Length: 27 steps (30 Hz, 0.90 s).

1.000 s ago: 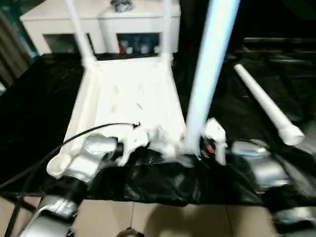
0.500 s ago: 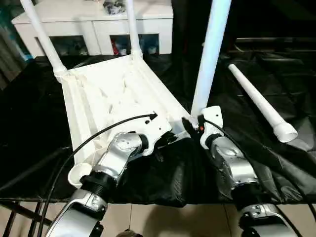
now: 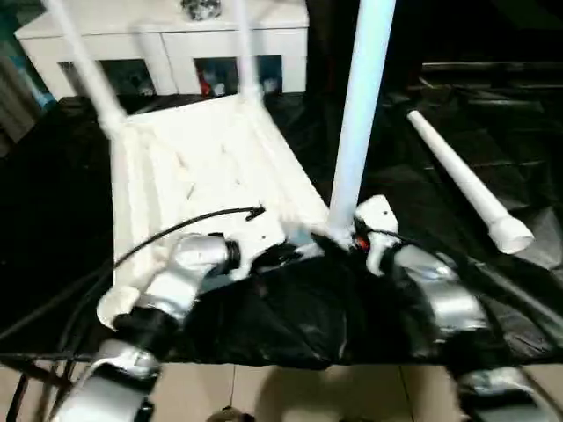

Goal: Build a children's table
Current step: Rotate leg to tighten

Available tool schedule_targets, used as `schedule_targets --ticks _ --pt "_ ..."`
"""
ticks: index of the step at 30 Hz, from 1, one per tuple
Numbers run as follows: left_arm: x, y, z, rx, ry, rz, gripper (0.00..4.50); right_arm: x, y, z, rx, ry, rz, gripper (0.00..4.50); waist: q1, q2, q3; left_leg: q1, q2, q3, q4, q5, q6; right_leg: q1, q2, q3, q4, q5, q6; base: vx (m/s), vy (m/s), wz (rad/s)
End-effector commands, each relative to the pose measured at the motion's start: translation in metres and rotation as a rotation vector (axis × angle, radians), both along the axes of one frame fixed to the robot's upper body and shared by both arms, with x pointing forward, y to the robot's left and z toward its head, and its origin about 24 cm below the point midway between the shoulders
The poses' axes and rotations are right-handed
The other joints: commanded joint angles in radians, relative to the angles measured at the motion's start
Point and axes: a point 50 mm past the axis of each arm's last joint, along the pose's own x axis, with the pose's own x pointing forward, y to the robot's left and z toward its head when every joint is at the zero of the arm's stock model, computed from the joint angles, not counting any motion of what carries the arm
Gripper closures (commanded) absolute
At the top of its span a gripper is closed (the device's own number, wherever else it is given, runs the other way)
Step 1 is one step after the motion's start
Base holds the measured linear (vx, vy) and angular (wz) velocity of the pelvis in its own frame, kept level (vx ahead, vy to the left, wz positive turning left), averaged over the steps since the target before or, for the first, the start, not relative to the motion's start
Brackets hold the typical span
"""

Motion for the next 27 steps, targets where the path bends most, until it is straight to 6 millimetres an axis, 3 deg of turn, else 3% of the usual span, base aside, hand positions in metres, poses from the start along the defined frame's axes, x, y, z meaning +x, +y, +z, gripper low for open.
schedule_targets --ticks 1,2,3,5,8,9,12,18,22,25,26,27 --pt "-0.006 -0.012 0.004 -0.01 -0.007 -0.109 4.5 -0.017 0.028 -0.001 0.019 0.045 0.274 0.75 0.001 -0.006 -0.065 0.013 0.083 -0.038 -0.066 -0.203 0.083 0.052 -0.08 0.06 -0.064 -0.149 -0.228 0.0 0.0 0.0" --pt "-0.007 -0.006 0.004 0.0 0.009 -0.131 4.5 -0.021 0.025 0.001 0.011 0.059 0.342 0.75 0.004 -0.01 -0.064 0.012 0.085 -0.038 -0.067 -0.211 0.084 0.052 -0.081 0.061 -0.064 -0.166 -0.227 0.0 0.0 0.0" --pt "-0.007 -0.005 0.004 0.002 0.012 -0.136 4.5 -0.022 0.024 0.001 0.008 0.062 0.357 0.75 0.006 -0.007 -0.065 0.014 0.087 -0.039 -0.067 -0.214 0.081 0.05 -0.083 0.061 -0.063 -0.173 -0.228 0.0 0.0 0.0" --pt "-0.008 0.004 0.006 0.012 0.037 -0.171 4.5 -0.027 0.019 0.002 -0.016 0.087 0.446 0.98 0.008 -0.016 -0.063 0.013 0.086 -0.038 -0.067 -0.226 0.076 0.05 -0.084 0.061 -0.067 -0.212 -0.224 0.0 0.0 0.0" --pt "-0.008 0.009 0.008 0.021 0.046 -0.192 4.5 -0.028 0.017 0.003 -0.024 0.105 0.495 1.17 0.014 -0.014 -0.062 0.016 0.089 -0.039 -0.069 -0.228 0.063 0.046 -0.085 0.063 -0.068 -0.247 -0.216 0.0 0.0 0.0" --pt "-0.008 0.011 0.008 0.02 0.055 -0.197 4.5 -0.028 0.017 0.003 -0.024 0.11 0.509 1.28 0.014 -0.021 -0.061 0.016 0.089 -0.038 -0.07 -0.227 0.064 0.045 -0.086 0.064 -0.069 -0.249 -0.216 0.0 0.0 0.0" --pt "-0.007 0.013 0.01 0.026 0.053 -0.196 4.5 -0.027 0.018 0.006 -0.032 0.107 0.537 1.47 0.02 -0.016 -0.063 0.015 0.089 -0.04 -0.069 -0.217 0.058 0.046 -0.087 0.064 -0.065 -0.241 -0.216 0.0 0.0 0.0" --pt "-0.006 0.013 0.009 0.023 0.052 -0.189 4.5 -0.028 0.019 0.006 -0.03 0.116 0.561 1.71 0.023 -0.017 -0.065 0.014 0.087 -0.039 -0.066 -0.189 0.065 0.047 -0.086 0.063 -0.062 -0.208 -0.221 0.0 0.0 0.0" --pt "0.0 0.005 0.005 0.014 0.029 -0.079 4.5 -0.028 0.019 -0.001 0.006 0.112 0.446 1.73 0.025 -0.018 -0.065 0.015 0.087 -0.039 -0.065 -0.191 0.066 0.047 -0.087 0.063 -0.063 -0.215 -0.22 0.0 0.0 0.0" --pt "0.007 -0.005 0.005 -0.004 0.007 0.022 4.5 -0.018 0.021 -0.008 0.012 0.088 0.257 1.74 0.022 -0.019 -0.06 0.016 0.086 -0.041 -0.069 -0.224 0.042 0.047 -0.09 0.063 -0.074 -0.297 -0.199 0.0 0.0 0.0" --pt "0.01 -0.016 0.005 -0.018 -0.007 0.08 4.5 -0.011 0.023 -0.015 0.013 0.096 0.094 1.74 0.009 -0.015 -0.05 0.024 0.083 -0.046 -0.077 -0.288 0.009 0.04 -0.088 0.061 -0.09 -0.405 -0.175 0.0 0.0 0.0" --pt "0.01 -0.016 0.005 -0.018 -0.007 0.08 4.5 -0.011 0.023 -0.015 0.013 0.096 0.094 1.75 0.006 -0.015 -0.049 0.028 0.083 -0.049 -0.078 -0.312 -0.003 0.041 -0.089 0.06 -0.091 -0.44 -0.165 0.0 0.0 0.0"
